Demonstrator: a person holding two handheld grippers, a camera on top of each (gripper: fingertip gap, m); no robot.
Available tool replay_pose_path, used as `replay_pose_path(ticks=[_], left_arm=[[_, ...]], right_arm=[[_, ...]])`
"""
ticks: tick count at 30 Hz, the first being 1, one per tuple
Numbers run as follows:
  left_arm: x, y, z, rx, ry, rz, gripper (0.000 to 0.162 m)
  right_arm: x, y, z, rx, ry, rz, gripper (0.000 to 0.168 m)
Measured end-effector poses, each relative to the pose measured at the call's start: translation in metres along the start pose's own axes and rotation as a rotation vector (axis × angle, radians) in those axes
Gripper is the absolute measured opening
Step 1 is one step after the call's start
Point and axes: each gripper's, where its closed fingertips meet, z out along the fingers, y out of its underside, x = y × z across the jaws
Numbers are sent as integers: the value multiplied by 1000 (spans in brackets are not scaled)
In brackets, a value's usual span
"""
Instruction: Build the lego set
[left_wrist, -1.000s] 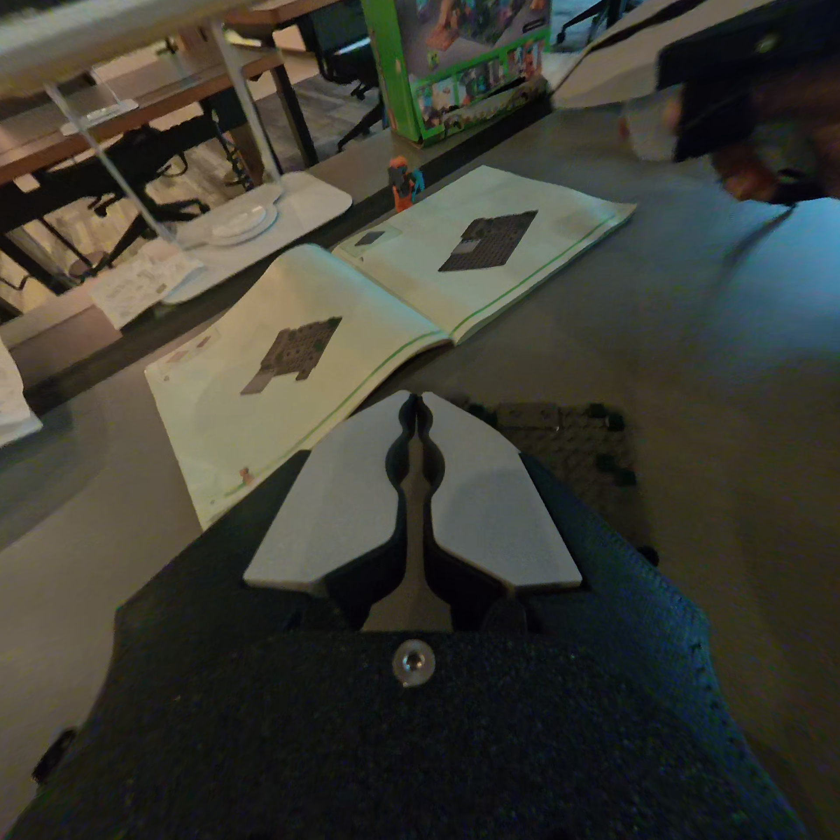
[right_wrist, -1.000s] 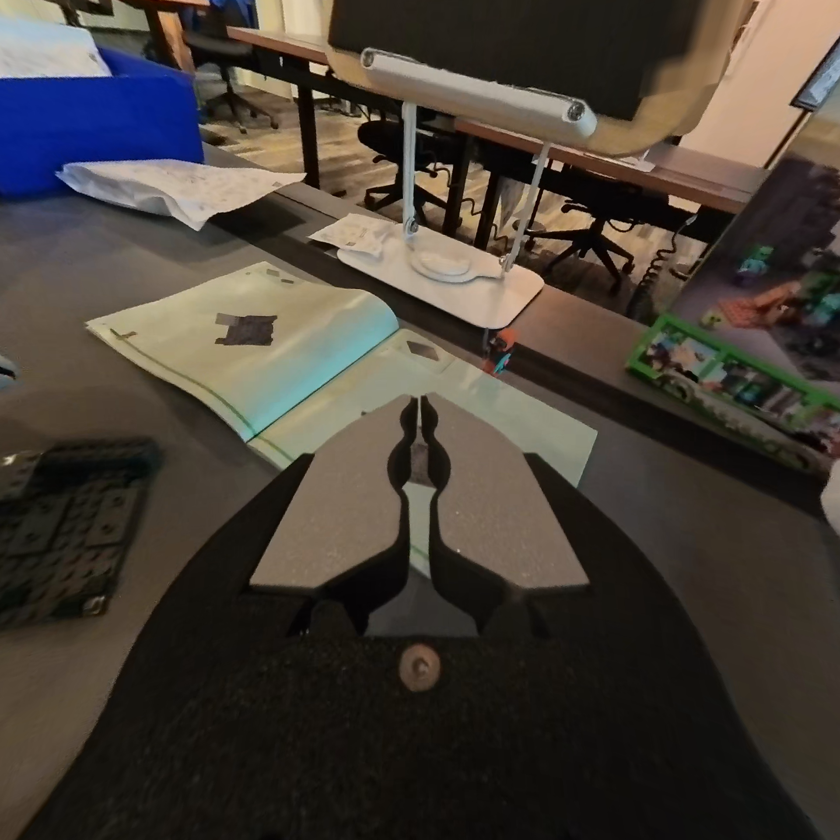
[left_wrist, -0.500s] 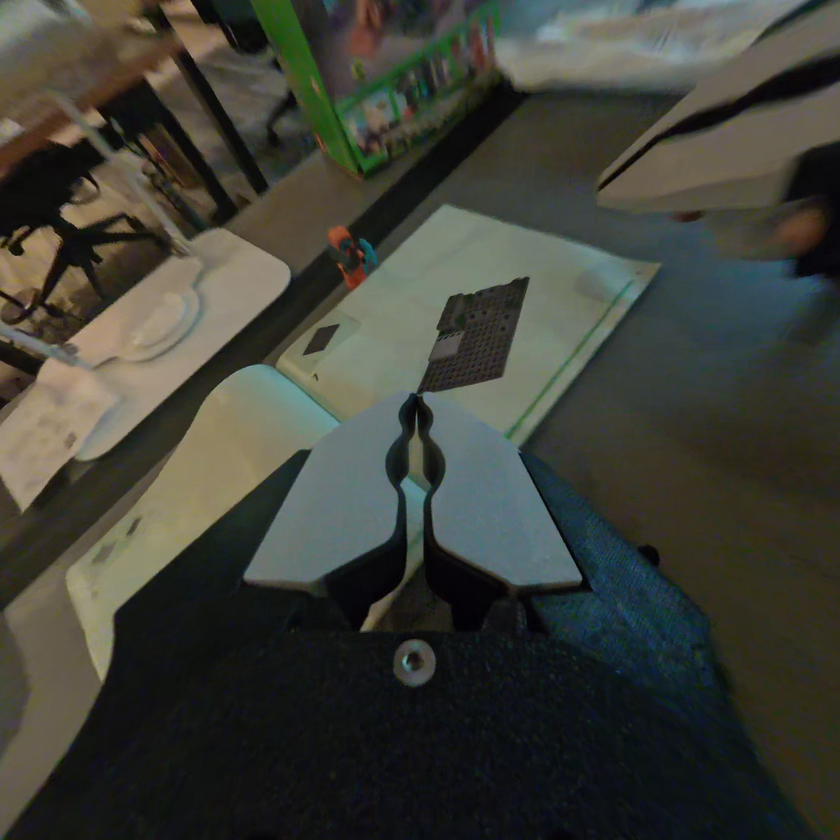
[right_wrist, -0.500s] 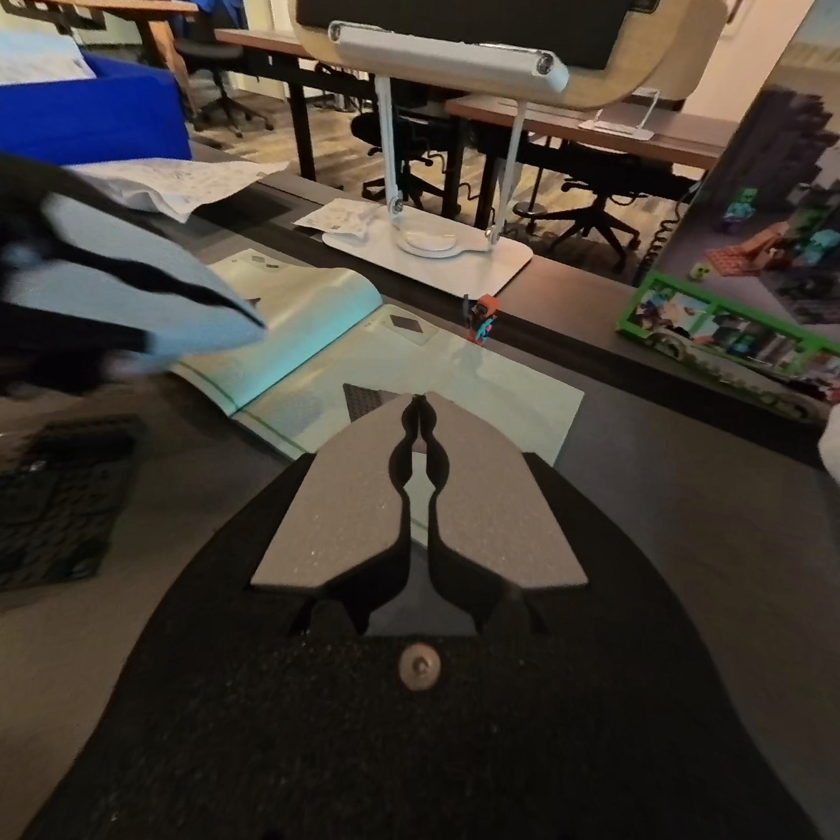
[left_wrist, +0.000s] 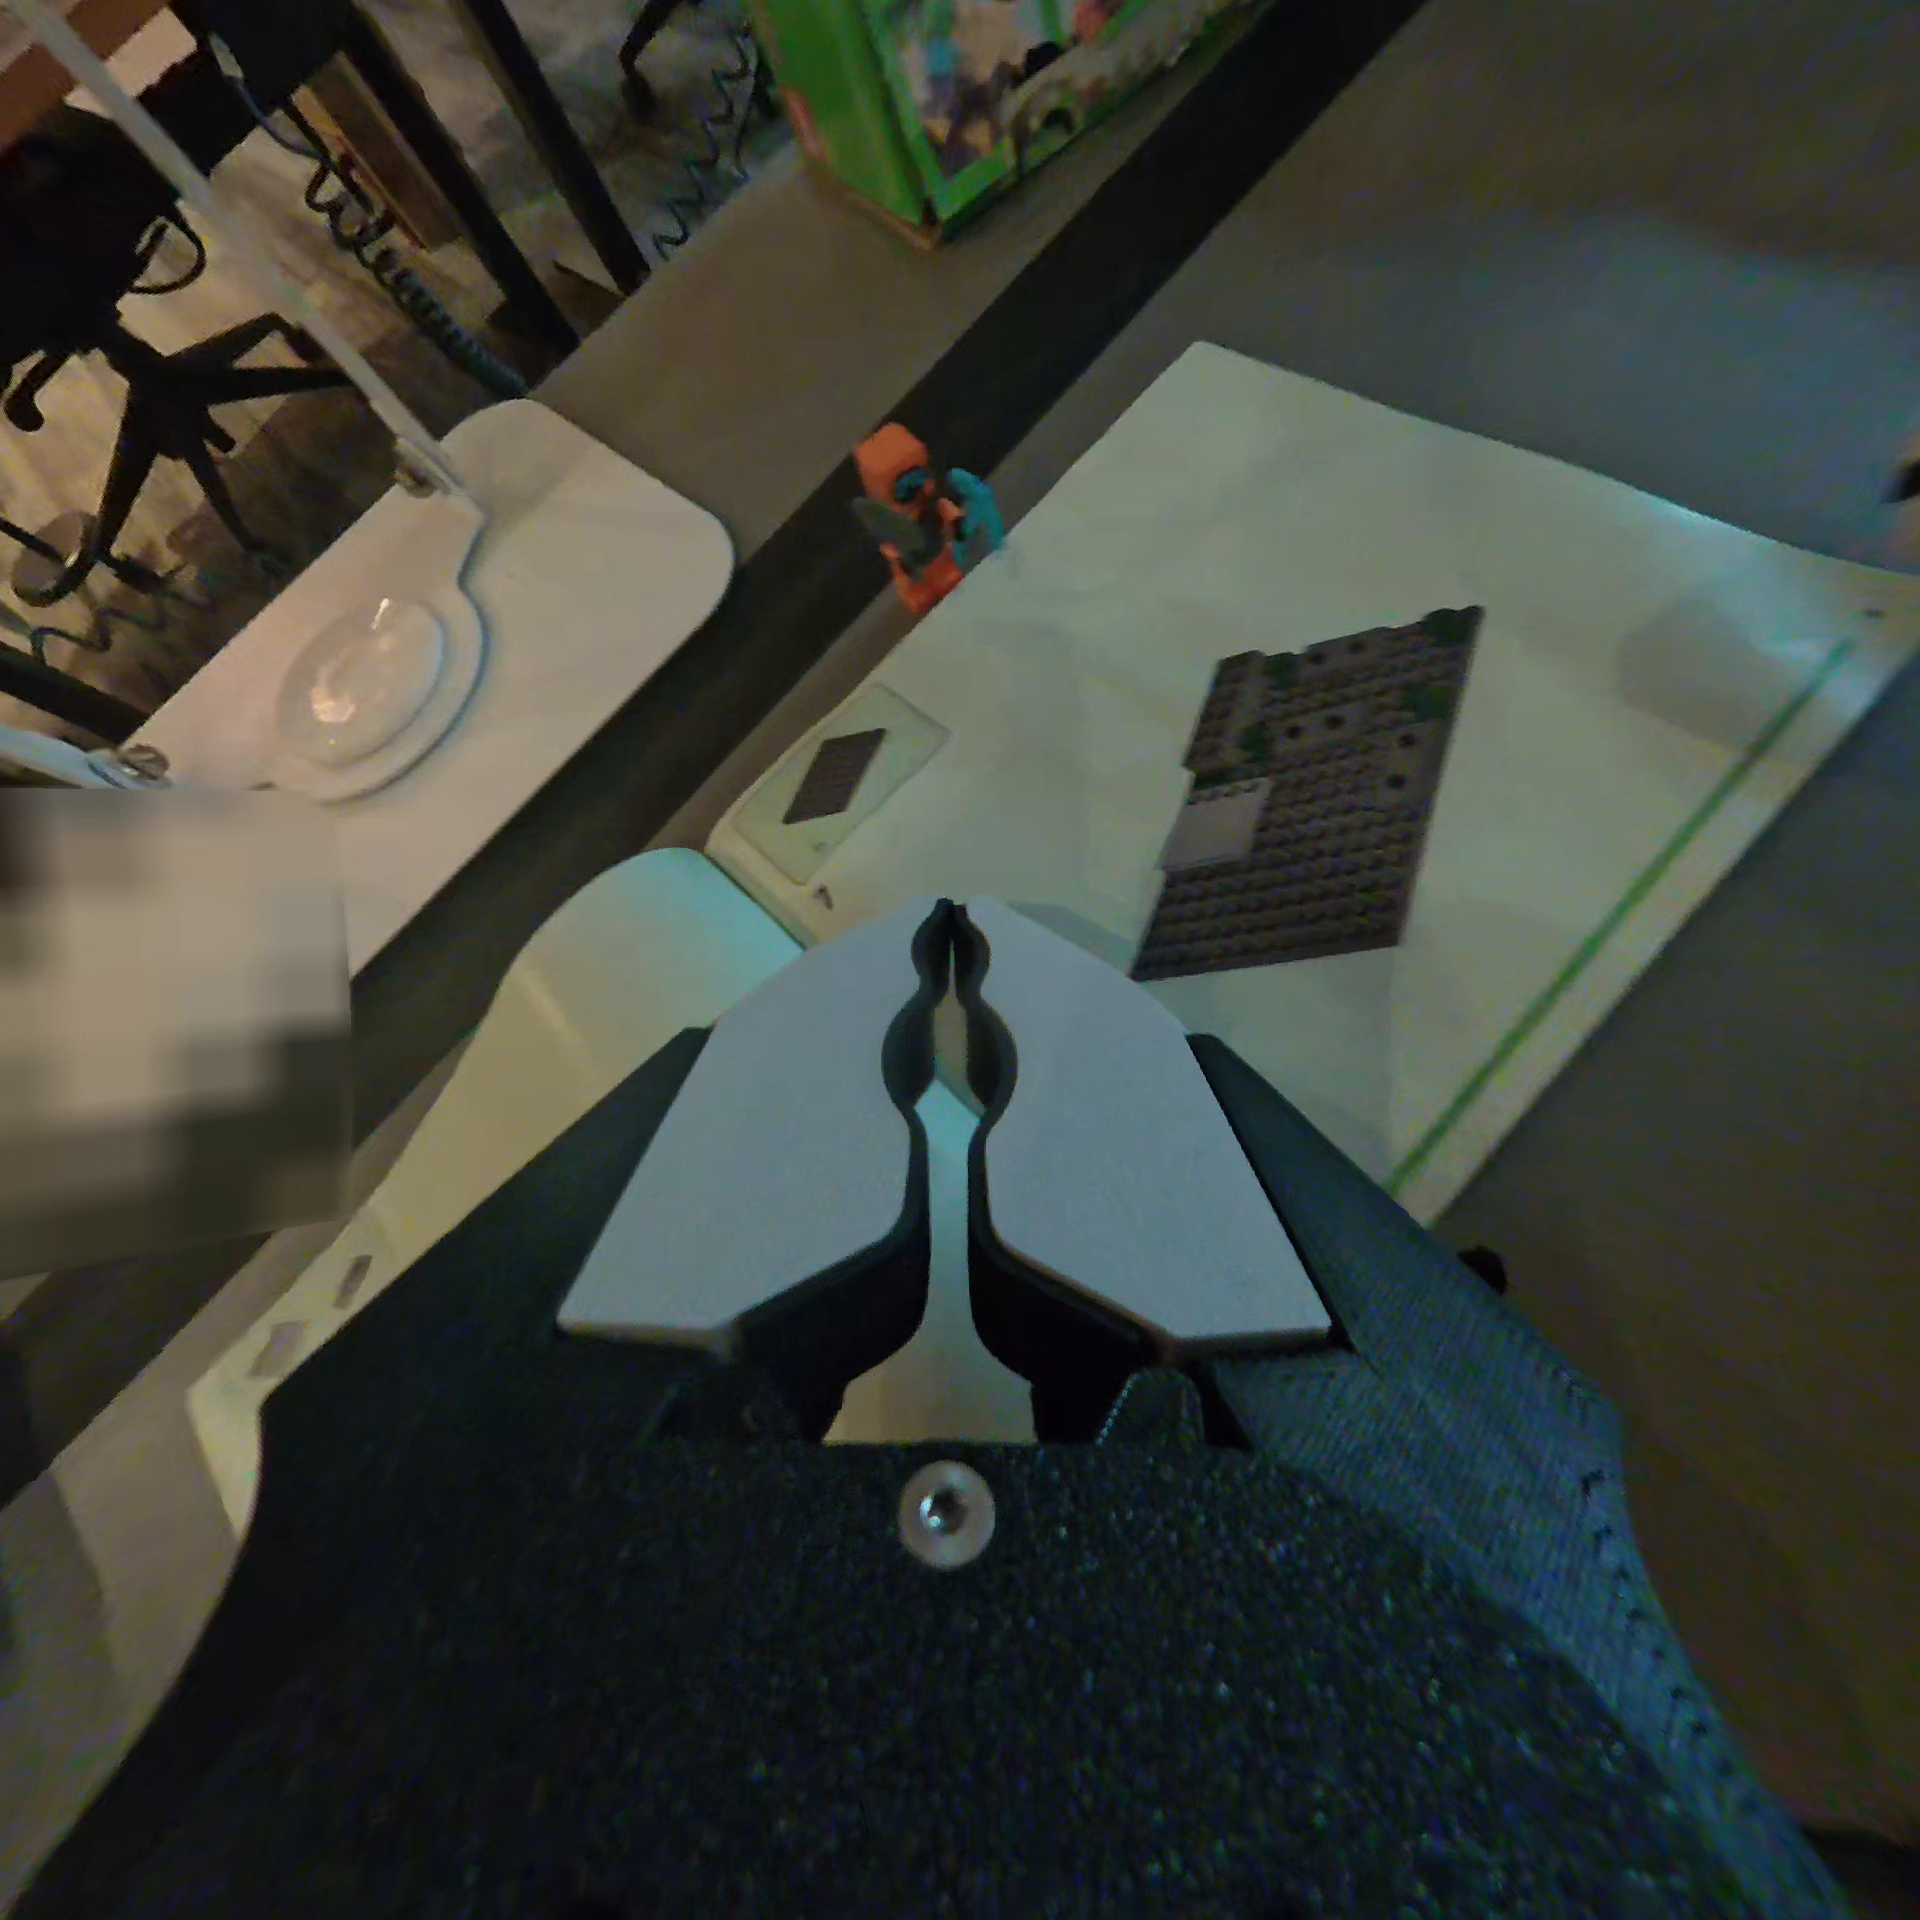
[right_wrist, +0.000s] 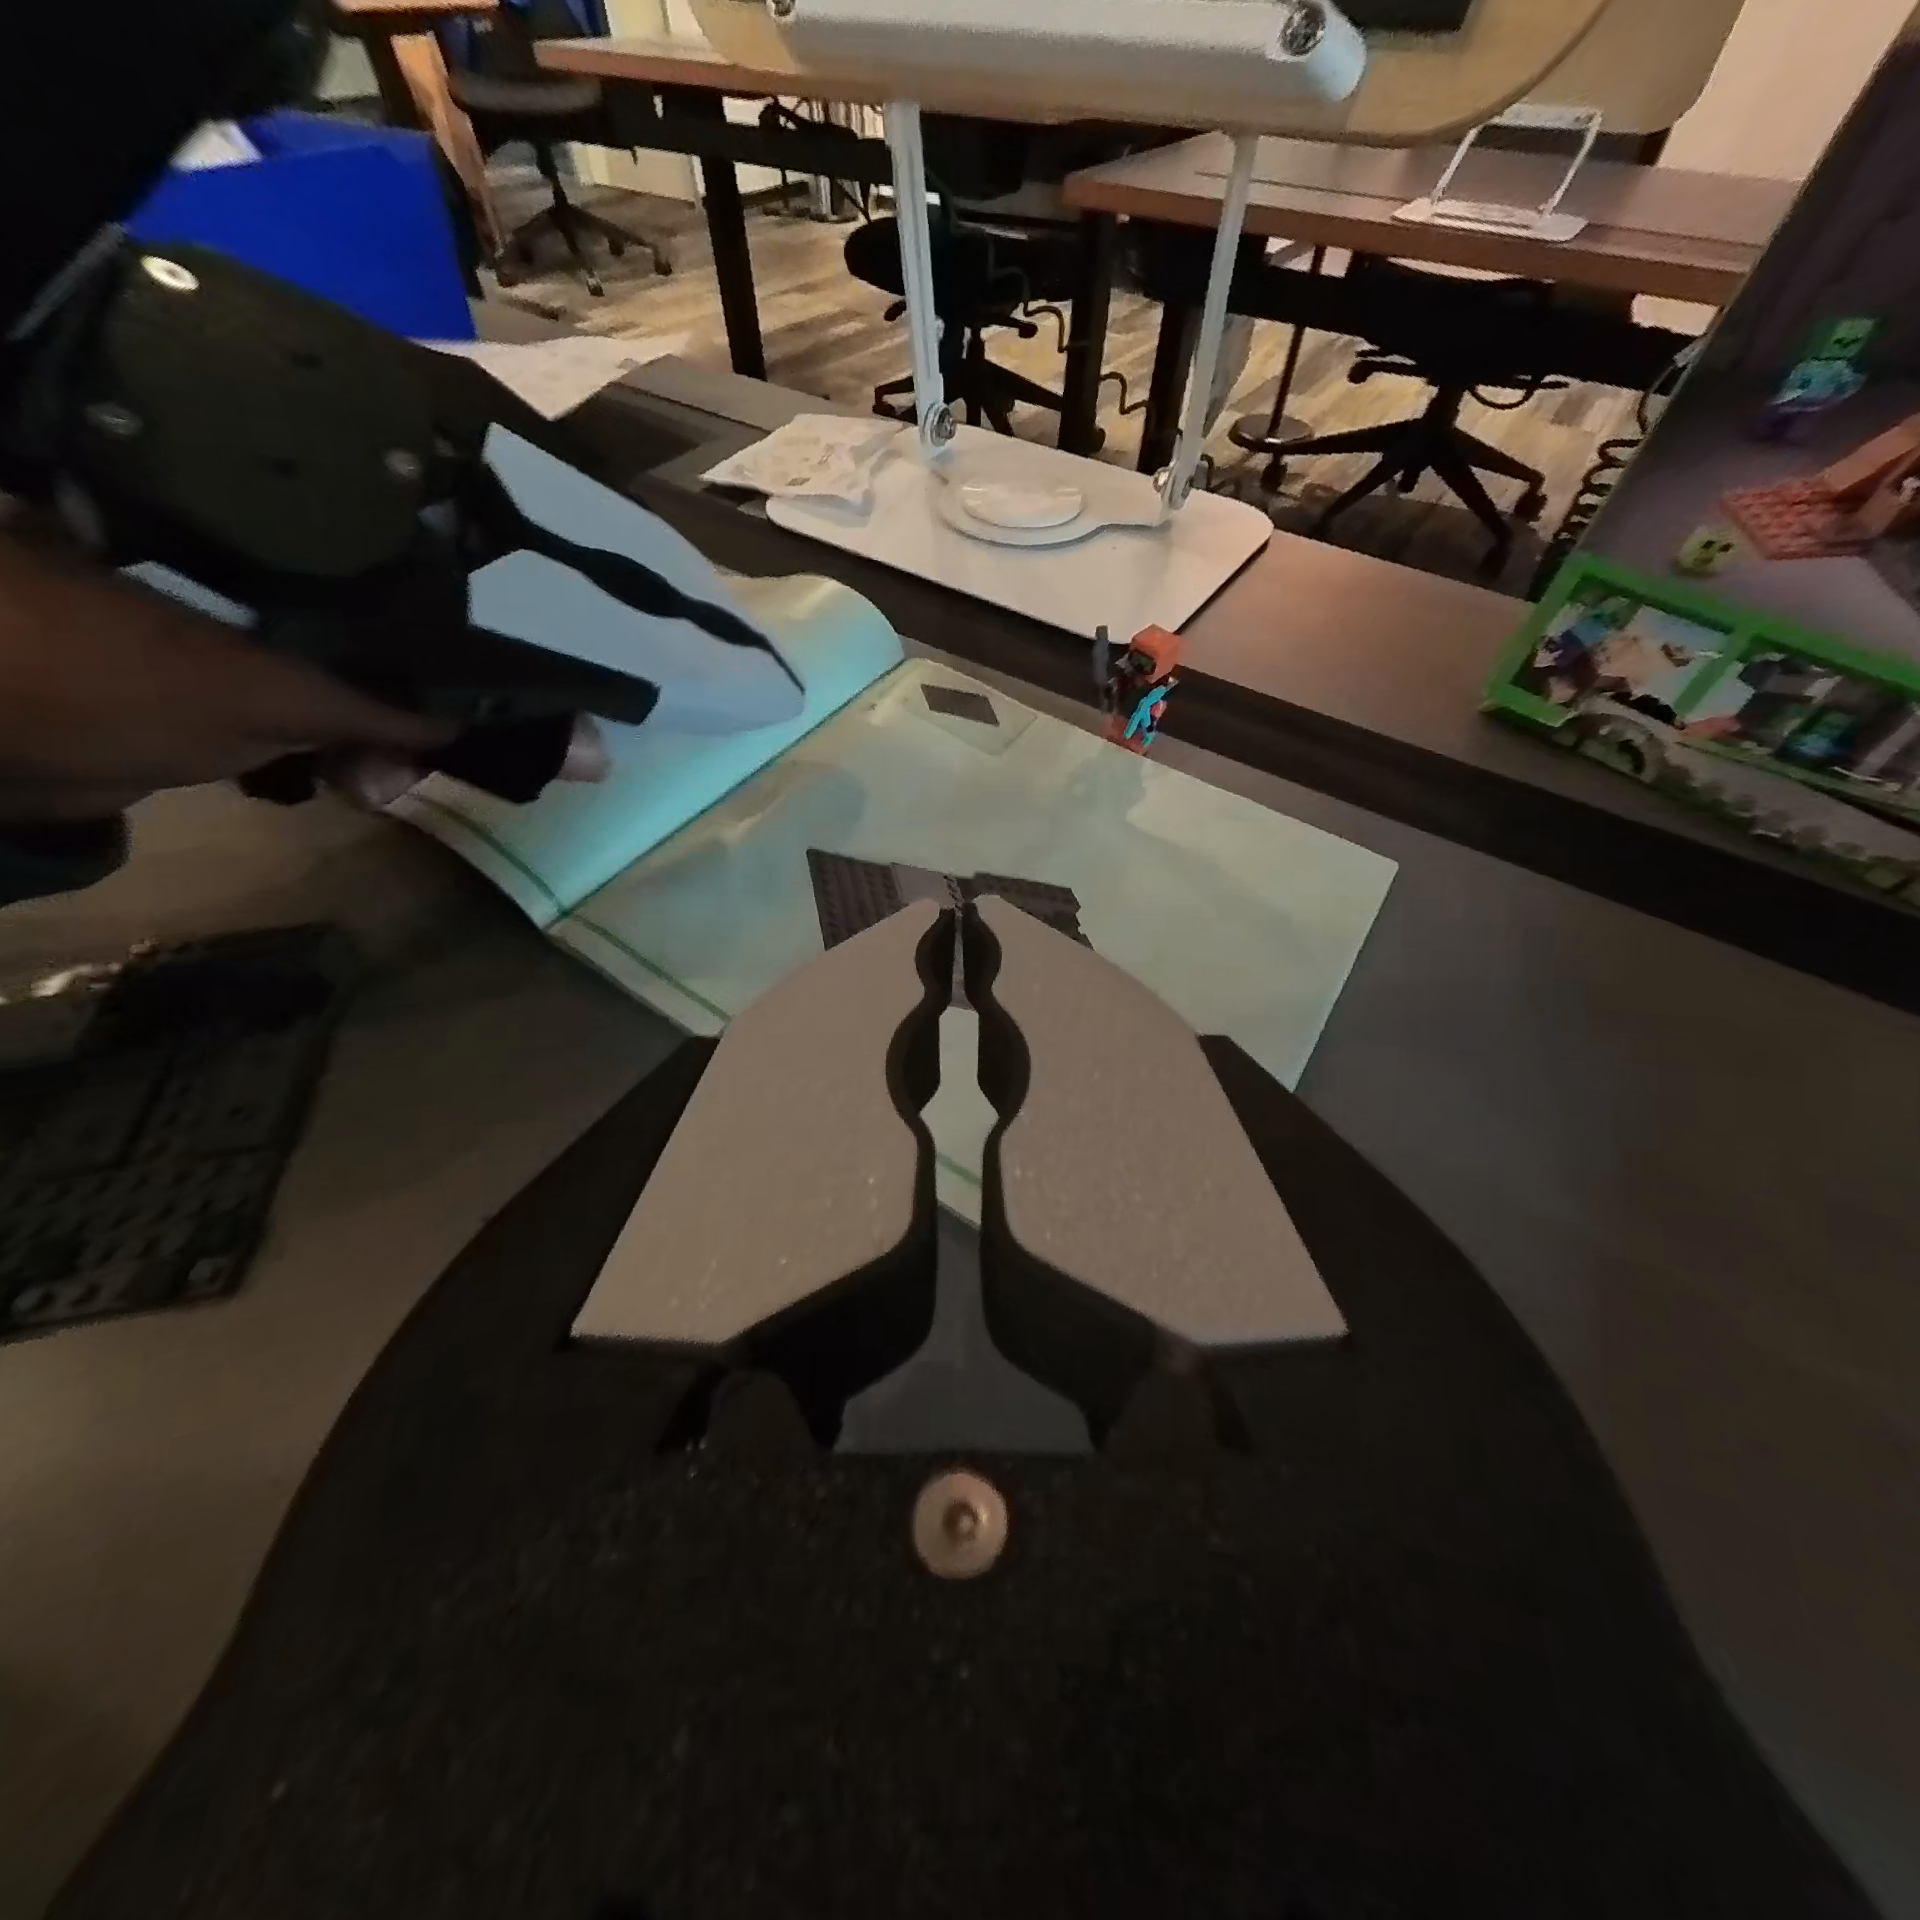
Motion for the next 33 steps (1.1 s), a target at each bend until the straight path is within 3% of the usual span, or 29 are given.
replay_pose_path(ticks=[8, 15, 33], left_arm=[[-23, -20, 20, -27, 51, 0, 0], [-27, -12, 42, -98, 54, 49, 0], [-29, -3, 52, -129, 54, 51, 0]], right_arm=[[1, -1, -1, 3, -8, 13, 1], [11, -6, -6, 25, 32, 30, 1], [16, -4, -6, 27, 33, 83, 2]])
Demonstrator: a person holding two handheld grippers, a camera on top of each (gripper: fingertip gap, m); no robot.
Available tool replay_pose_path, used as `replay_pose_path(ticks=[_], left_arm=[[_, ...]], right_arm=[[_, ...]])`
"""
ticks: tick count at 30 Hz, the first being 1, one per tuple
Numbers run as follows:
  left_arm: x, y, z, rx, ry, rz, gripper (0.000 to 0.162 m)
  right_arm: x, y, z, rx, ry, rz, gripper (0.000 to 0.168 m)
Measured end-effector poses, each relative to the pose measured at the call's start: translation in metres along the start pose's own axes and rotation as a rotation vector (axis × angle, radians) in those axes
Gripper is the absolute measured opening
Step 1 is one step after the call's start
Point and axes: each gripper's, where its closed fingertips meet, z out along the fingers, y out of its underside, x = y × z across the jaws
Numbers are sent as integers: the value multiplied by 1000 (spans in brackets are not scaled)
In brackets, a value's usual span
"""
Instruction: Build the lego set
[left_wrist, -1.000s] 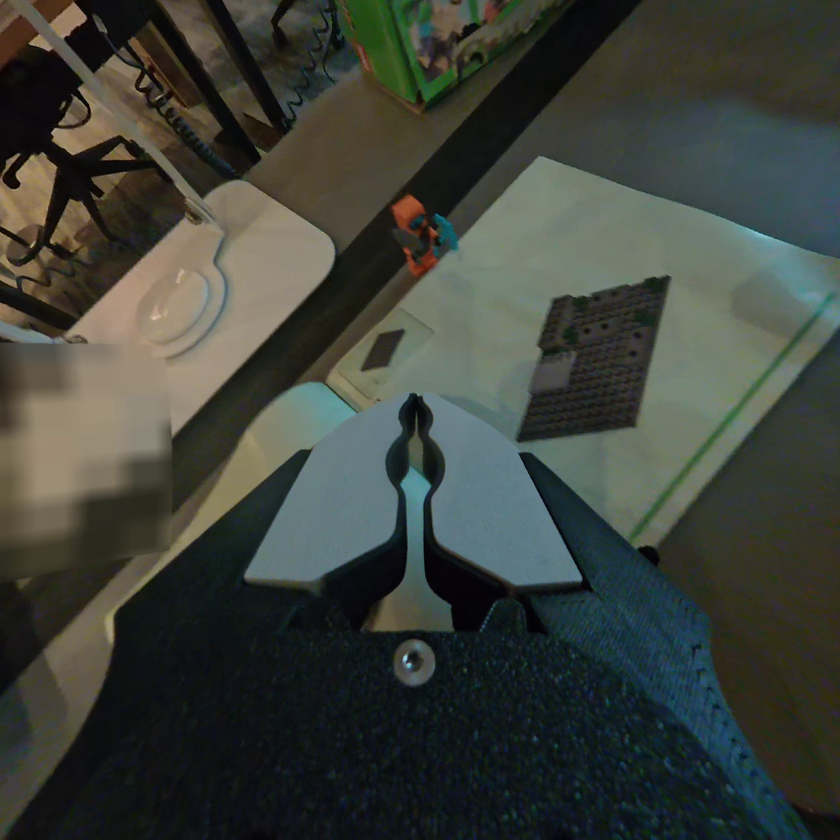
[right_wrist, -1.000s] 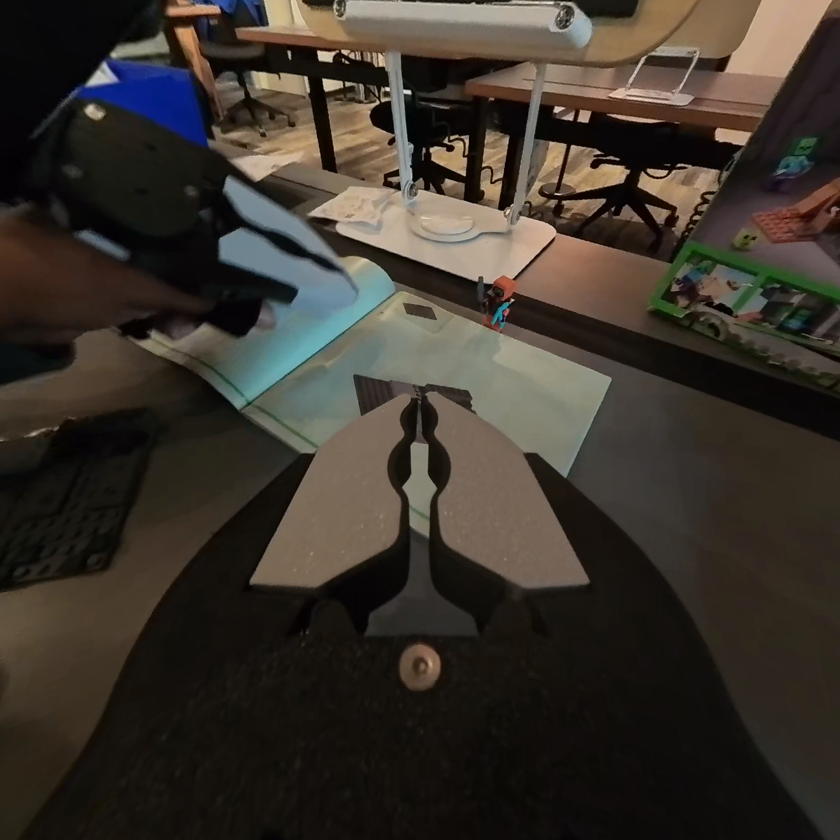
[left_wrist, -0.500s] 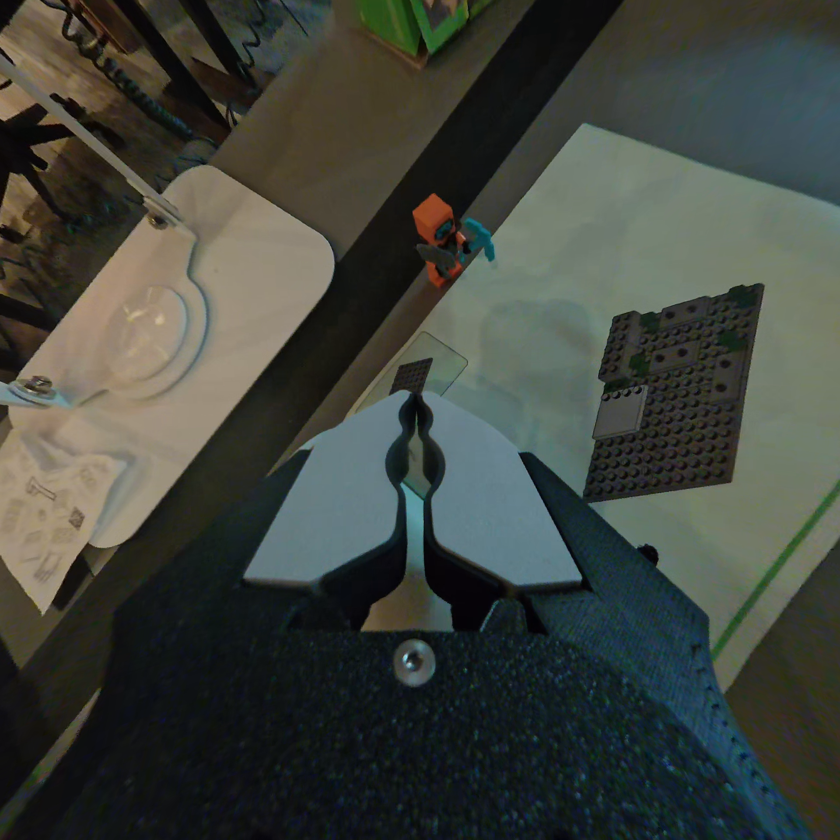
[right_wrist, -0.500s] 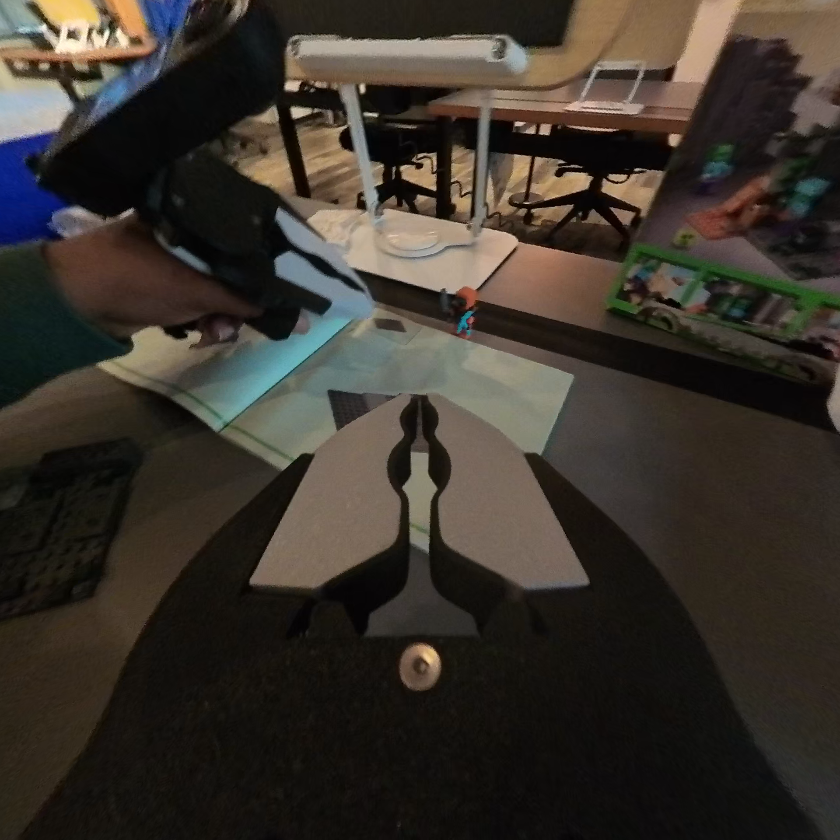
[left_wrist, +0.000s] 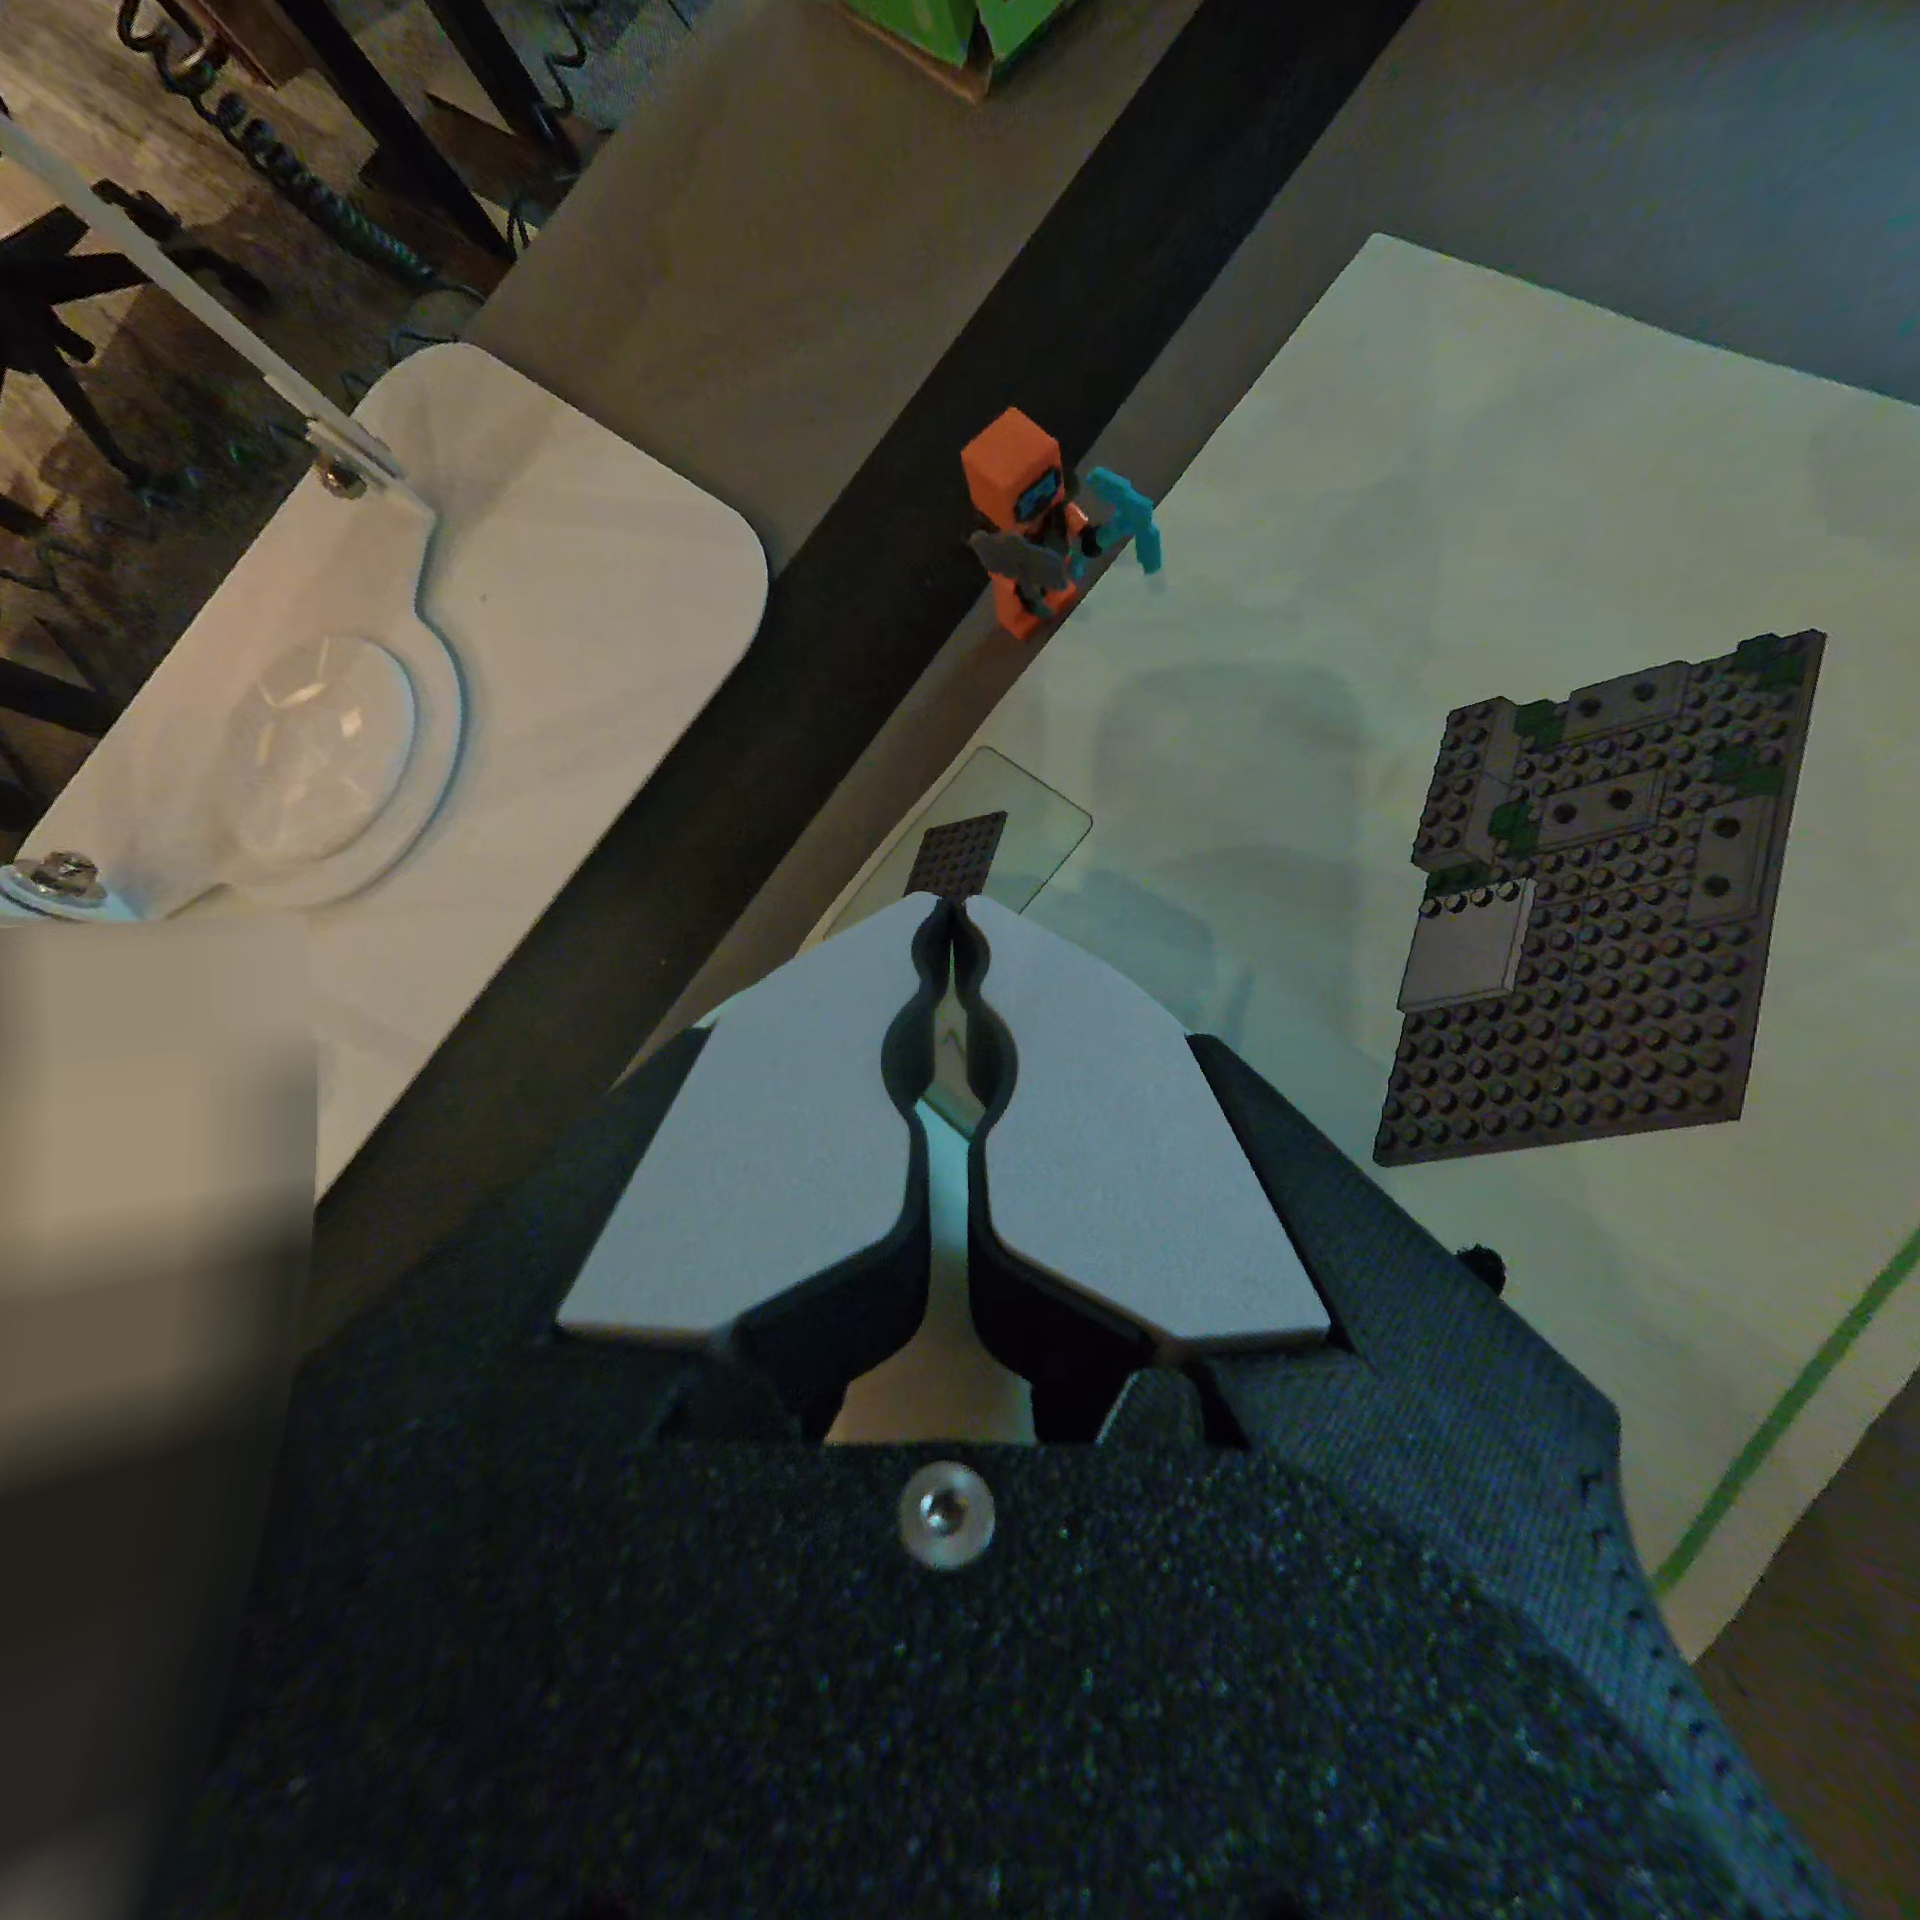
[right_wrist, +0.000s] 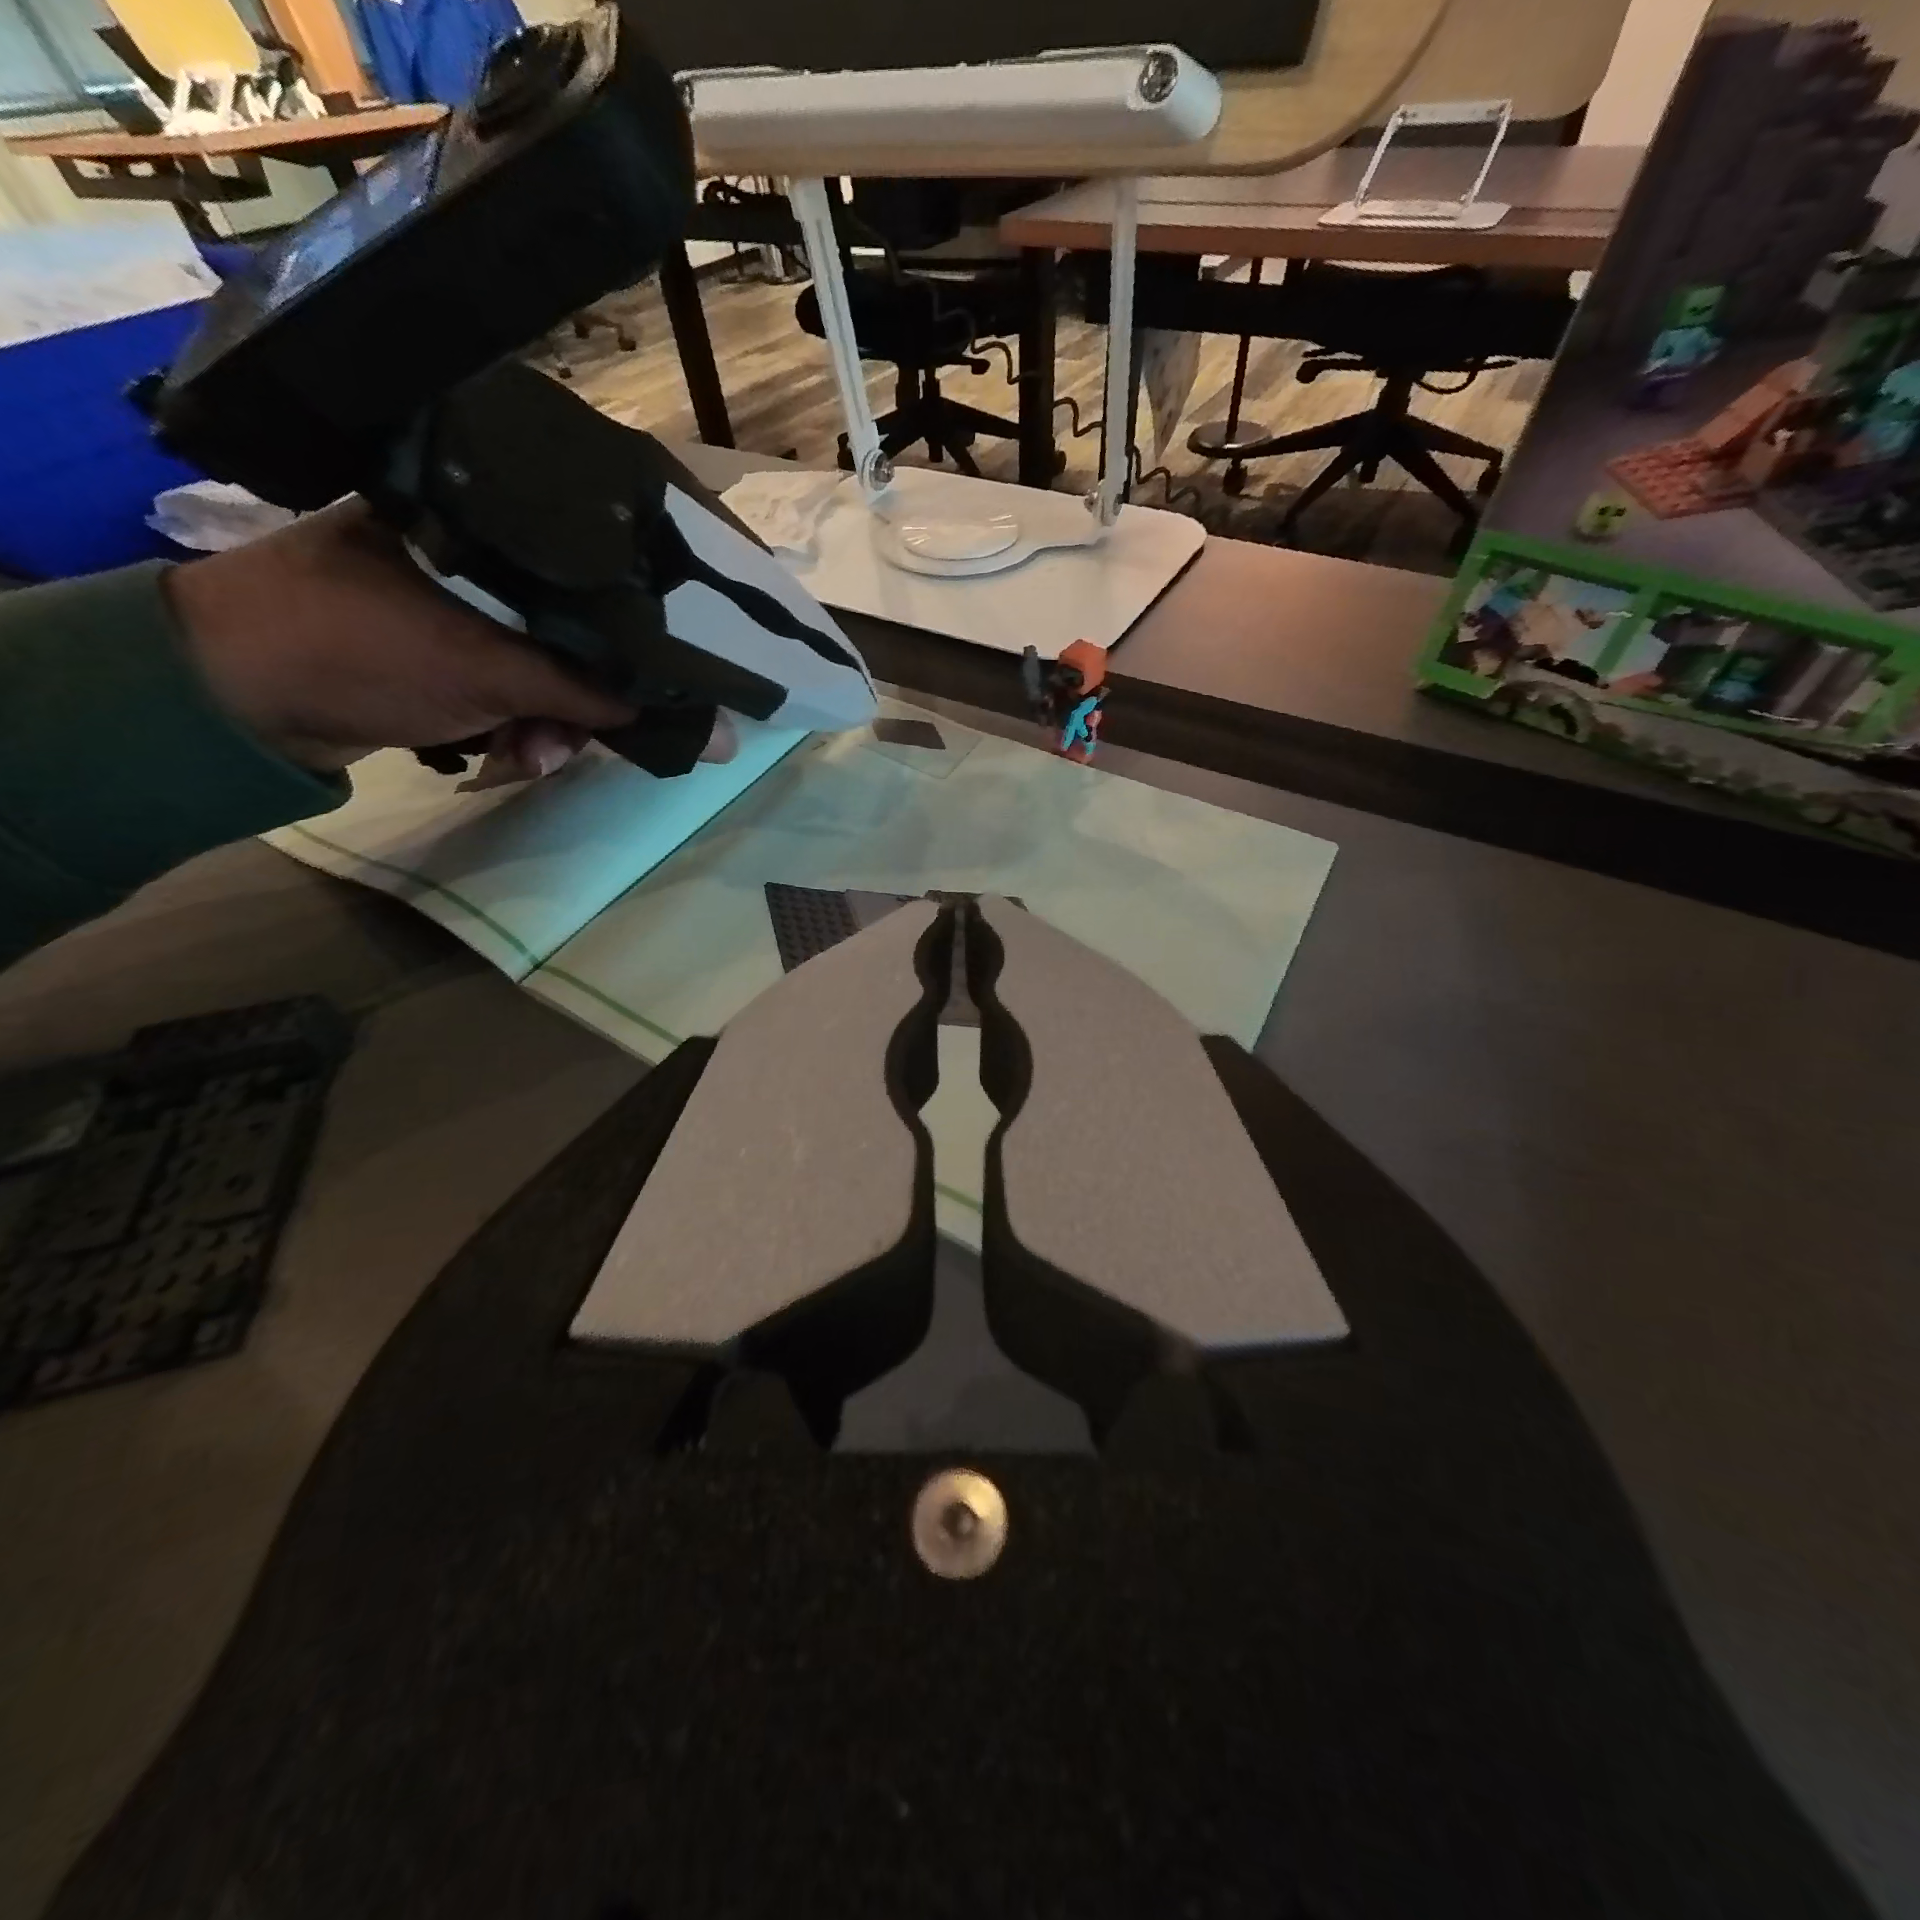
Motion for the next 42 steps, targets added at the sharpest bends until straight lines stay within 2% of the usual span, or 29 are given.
replay_pose_path(ticks=[8, 16, 21, 29, 42], left_arm=[[3, 1, -3, -8, 5, 6, 0], [21, -10, -61, 100, 34, 2, 0], [61, 1, -83, 127, 111, 26, 0], [91, 10, -72, 101, 155, 40, 0], [90, 12, -48, 73, 136, 16, 0]], right_arm=[[-1, 1, 1, -7, -6, -1, 2], [-3, 1, 1, -8, -14, 0, 2], [-4, 1, 1, -9, -13, -8, 2], [-5, 1, 0, -11, -8, -20, 2], [-6, 3, 1, -19, -22, -12, 2]])
